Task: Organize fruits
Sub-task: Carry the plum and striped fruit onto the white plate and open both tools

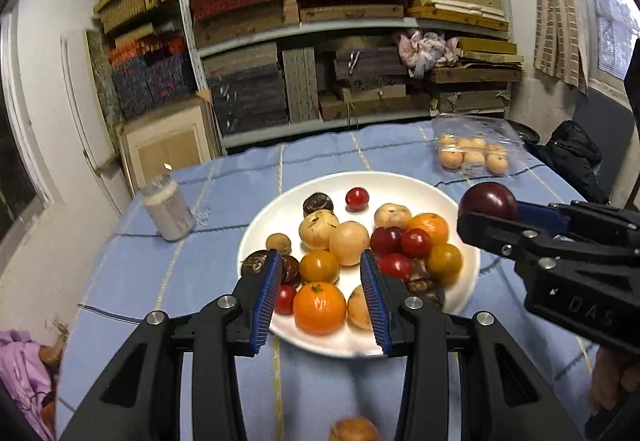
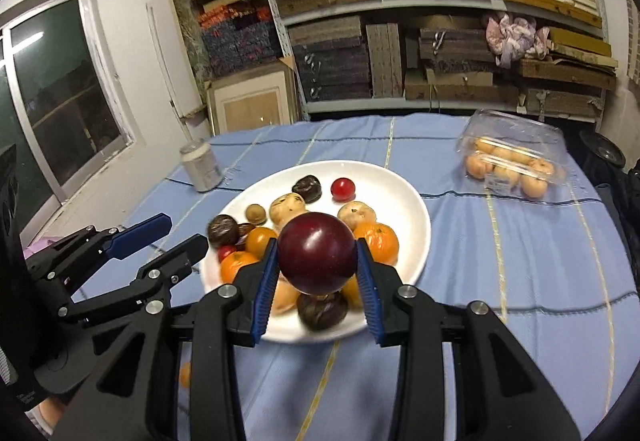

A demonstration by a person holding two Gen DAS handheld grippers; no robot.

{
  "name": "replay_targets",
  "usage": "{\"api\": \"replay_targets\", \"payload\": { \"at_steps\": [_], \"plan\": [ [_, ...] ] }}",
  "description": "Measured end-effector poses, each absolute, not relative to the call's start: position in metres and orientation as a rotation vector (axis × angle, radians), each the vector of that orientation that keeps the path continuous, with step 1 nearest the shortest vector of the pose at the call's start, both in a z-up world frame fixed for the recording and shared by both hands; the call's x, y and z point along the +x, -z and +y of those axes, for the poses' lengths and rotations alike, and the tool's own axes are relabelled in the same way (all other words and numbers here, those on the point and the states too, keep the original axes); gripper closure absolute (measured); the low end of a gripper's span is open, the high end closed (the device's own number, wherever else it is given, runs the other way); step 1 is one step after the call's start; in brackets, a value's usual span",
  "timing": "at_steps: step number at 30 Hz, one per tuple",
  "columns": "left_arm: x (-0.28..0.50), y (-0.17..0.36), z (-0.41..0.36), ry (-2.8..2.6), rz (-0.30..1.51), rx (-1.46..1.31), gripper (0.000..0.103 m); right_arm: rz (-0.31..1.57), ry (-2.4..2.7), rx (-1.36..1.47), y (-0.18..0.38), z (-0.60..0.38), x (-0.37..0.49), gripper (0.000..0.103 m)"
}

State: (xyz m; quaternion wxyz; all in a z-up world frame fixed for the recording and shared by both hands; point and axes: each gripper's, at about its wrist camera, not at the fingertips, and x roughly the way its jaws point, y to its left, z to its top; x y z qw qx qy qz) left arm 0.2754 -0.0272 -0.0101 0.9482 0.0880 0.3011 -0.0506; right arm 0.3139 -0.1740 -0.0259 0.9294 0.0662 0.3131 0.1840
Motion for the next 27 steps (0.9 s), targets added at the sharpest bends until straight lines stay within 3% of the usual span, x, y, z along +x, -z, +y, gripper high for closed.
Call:
{"api": "replay_targets", "payload": {
  "at_steps": [4, 11, 14, 17, 21, 27],
  "plan": [
    [0.246, 0.018, -0.008, 0.190, 0.686, 0.125, 0.059, 0.649, -0.394, 0.147, 0.033, -0.177, 0.318, 0.066],
    [0.196, 0.053, -0.003, 0.231, 0.773, 0.149, 0.038, 0.634, -0.418, 0.150, 0.031, -0.179, 0.308, 0.066],
    [0.202, 0.069, -0.018, 0.266, 0.806, 0.142, 0.038, 0.636, -0.424, 0.154, 0.032, -0.179, 0.303, 0.066],
    [0.212, 0.088, -0.029, 0.259, 0.850, 0.178, 0.038, 0.643, -0.425, 0.169, 0.034, -0.183, 0.299, 0.066],
    [0.222, 0.102, -0.022, 0.271, 0.904, 0.136, 0.062, 0.655, -0.428, 0.181, 0.037, -0.187, 0.300, 0.066],
    [0.221, 0.090, -0.018, 0.266, 0.863, 0.118, 0.062, 0.665, -0.420, 0.186, 0.041, -0.190, 0.301, 0.066]
  ]
}}
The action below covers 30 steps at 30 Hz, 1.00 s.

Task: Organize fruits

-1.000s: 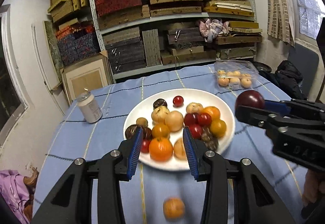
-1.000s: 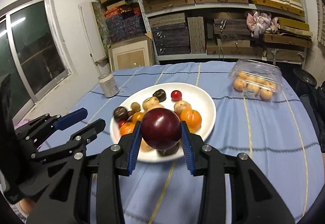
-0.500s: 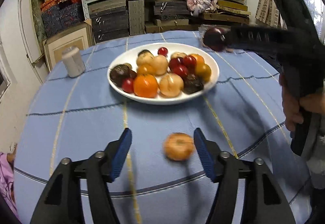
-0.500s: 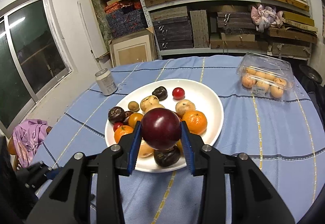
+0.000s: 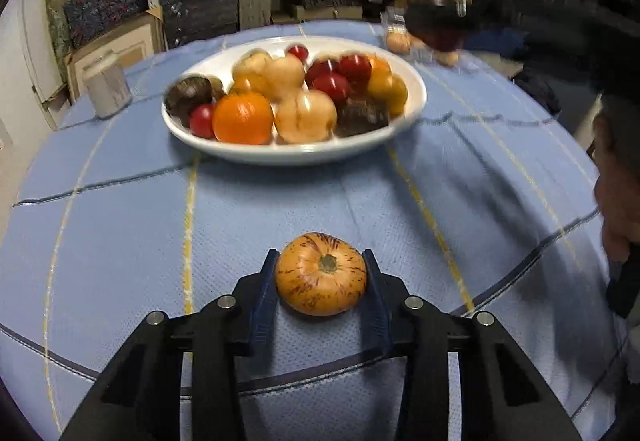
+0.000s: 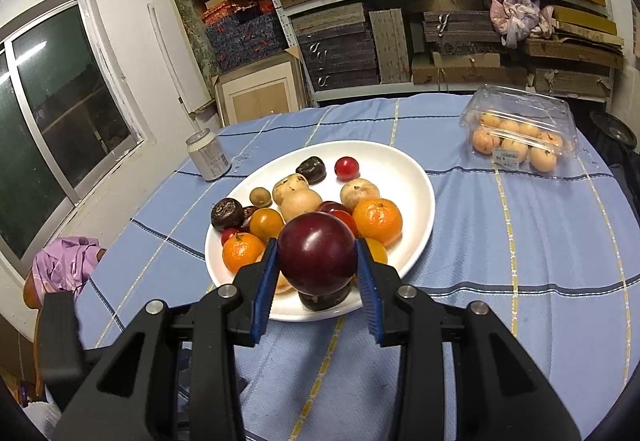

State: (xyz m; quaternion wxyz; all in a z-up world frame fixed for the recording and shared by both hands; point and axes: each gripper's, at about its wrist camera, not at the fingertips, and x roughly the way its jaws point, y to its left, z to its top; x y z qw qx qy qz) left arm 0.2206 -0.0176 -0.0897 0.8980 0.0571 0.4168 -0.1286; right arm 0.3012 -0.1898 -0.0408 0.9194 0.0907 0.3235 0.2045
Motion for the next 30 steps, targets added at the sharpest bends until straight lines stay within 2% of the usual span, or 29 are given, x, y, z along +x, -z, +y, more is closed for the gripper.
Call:
{"api": "replay_targets", "payload": {
  "at_steps": [6, 8, 16, 18, 19, 20, 22, 24, 25, 27, 28, 30],
  "plan": [
    [0.269, 0.016, -0.014, 0.217, 0.714, 0.110, 0.062, 0.646, -0.371, 0.178, 0.035, -0.193, 0.318, 0.066],
    [0.299, 0.006, -0.013, 0.207, 0.720, 0.098, 0.062, 0.642, -0.350, 0.140, 0.030, -0.187, 0.332, 0.066],
    [0.375, 0.038, -0.005, 0.136, 0.814, 0.038, 0.062, 0.712, -0.327, 0.065, 0.049, -0.160, 0.388, 0.066],
    [0.379, 0.042, -0.004, 0.129, 0.819, 0.035, 0.061, 0.716, -0.335, 0.059, 0.054, -0.158, 0.393, 0.063],
    [0.379, 0.044, -0.005, 0.126, 0.818, 0.038, 0.060, 0.709, -0.336, 0.059, 0.055, -0.157, 0.394, 0.052],
    [0.378, 0.044, -0.005, 0.122, 0.813, 0.044, 0.053, 0.692, -0.330, 0.064, 0.054, -0.159, 0.393, 0.039],
    [0.373, 0.041, -0.003, 0.095, 0.790, 0.044, 0.039, 0.662, -0.315, 0.089, 0.050, -0.164, 0.388, 0.033],
    [0.365, 0.034, 0.002, 0.081, 0.770, 0.020, 0.017, 0.645, -0.317, 0.127, 0.045, -0.173, 0.382, 0.022],
    [0.358, 0.031, 0.004, 0.072, 0.758, 0.014, 0.014, 0.636, -0.312, 0.139, 0.042, -0.178, 0.377, 0.016],
    [0.345, 0.024, 0.004, 0.066, 0.736, 0.021, 0.008, 0.589, -0.300, 0.153, 0.034, -0.187, 0.356, 0.015],
    [0.331, 0.020, 0.003, 0.061, 0.722, 0.037, 0.007, 0.567, -0.284, 0.146, 0.031, -0.190, 0.345, 0.008],
    [0.312, 0.016, 0.000, 0.056, 0.702, 0.048, 0.004, 0.513, -0.225, 0.119, 0.025, -0.195, 0.317, 0.005]
  ]
}}
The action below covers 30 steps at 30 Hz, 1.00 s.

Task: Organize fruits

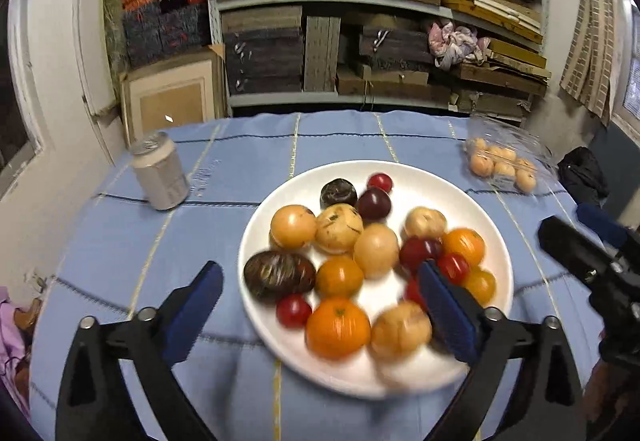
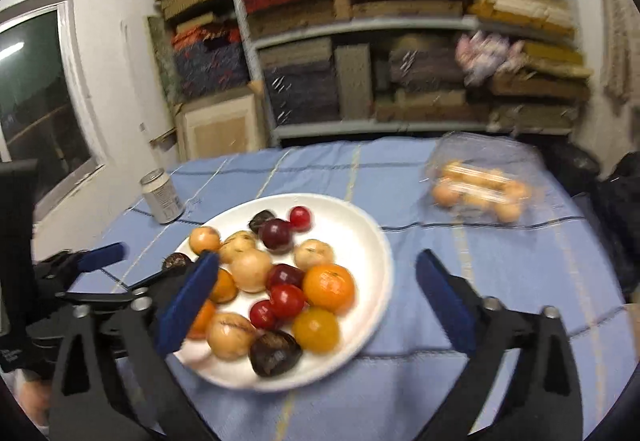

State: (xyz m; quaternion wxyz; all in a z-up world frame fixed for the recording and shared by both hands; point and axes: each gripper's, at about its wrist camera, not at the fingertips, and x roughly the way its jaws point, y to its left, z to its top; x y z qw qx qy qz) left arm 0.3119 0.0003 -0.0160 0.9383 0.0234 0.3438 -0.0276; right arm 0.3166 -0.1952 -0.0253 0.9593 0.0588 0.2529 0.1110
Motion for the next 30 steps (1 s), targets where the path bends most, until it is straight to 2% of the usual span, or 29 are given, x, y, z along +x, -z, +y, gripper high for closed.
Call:
{"api": "replay_targets", "payload": {
  "at_steps": [7, 11, 18, 30],
  "plan": [
    [0.223, 0.006, 0.009, 0.061, 0.615, -0.040, 0.004, 0.459, -0.173, 0.092, 0.035, -0.204, 0.242, 0.005],
    [0.195, -0.001, 0.019, 0.051, 0.553, -0.072, 0.004, 0.332, -0.204, 0.135, 0.047, -0.212, 0.197, 0.004],
    [0.184, 0.005, 0.033, 0.068, 0.594, -0.082, 0.004, 0.296, -0.257, 0.163, 0.049, -0.216, 0.165, 0.004],
    [0.176, 0.000, 0.032, 0.012, 0.578, -0.037, 0.004, 0.374, -0.243, 0.064, 0.058, -0.189, 0.167, 0.004]
  ]
}}
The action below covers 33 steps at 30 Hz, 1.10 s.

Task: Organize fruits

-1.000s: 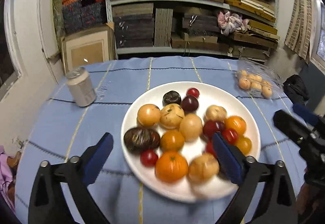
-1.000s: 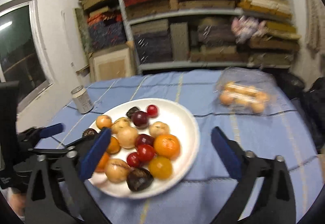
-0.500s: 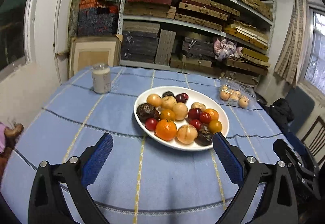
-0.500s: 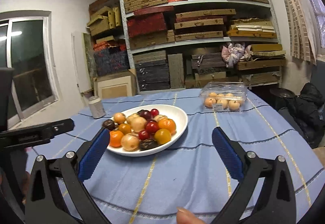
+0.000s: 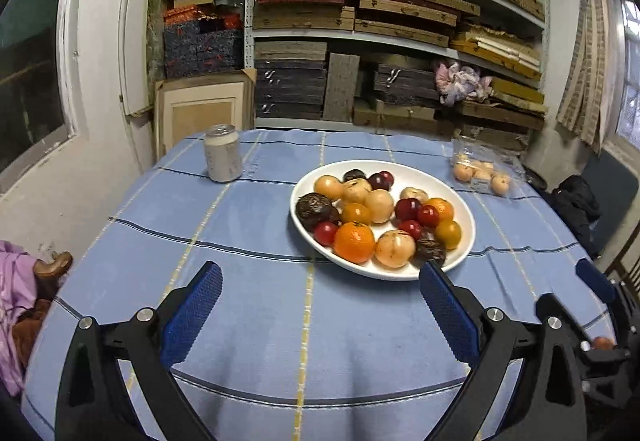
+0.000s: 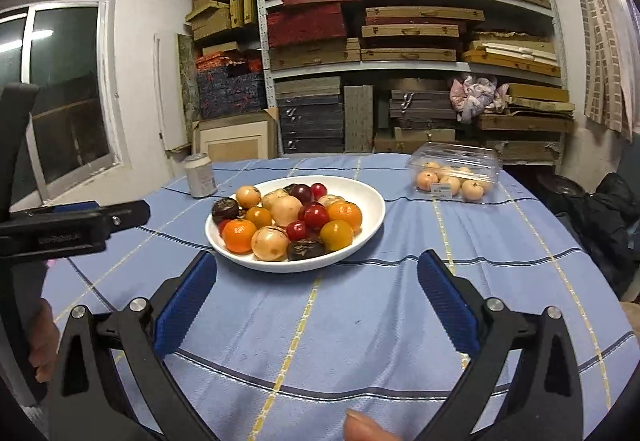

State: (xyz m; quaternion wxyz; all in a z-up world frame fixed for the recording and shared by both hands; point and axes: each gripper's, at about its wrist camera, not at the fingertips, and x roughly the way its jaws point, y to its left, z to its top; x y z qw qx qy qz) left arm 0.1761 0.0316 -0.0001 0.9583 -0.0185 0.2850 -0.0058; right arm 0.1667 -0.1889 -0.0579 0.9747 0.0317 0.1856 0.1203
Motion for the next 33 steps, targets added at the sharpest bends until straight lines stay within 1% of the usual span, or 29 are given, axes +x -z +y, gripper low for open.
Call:
{"api": "replay_targets", "payload": {
  "at_steps": [6, 12, 17, 22, 33],
  "plan": [
    [0.178, 0.002, 0.027, -0.119, 0.618, 0.031, 0.004, 0.384, -0.240, 0.038, 0.061, -0.181, 0.166, 0.004],
    [0.170, 0.000, 0.033, -0.100, 0.607, -0.039, 0.004, 0.389, -0.252, 0.029, 0.062, -0.177, 0.166, 0.004],
    [0.172, 0.004, 0.024, -0.191, 0.633, 0.058, 0.004, 0.398, -0.238, 0.017, 0.063, -0.173, 0.164, 0.004],
    [0.170, 0.006, 0.016, -0.102, 0.650, 0.050, 0.004, 0.403, -0.249, 0.008, 0.063, -0.170, 0.163, 0.004],
    [0.163, 0.008, 0.007, -0.094, 0.621, 0.069, 0.004, 0.403, -0.252, 0.011, 0.064, -0.170, 0.162, 0.004]
  ]
}}
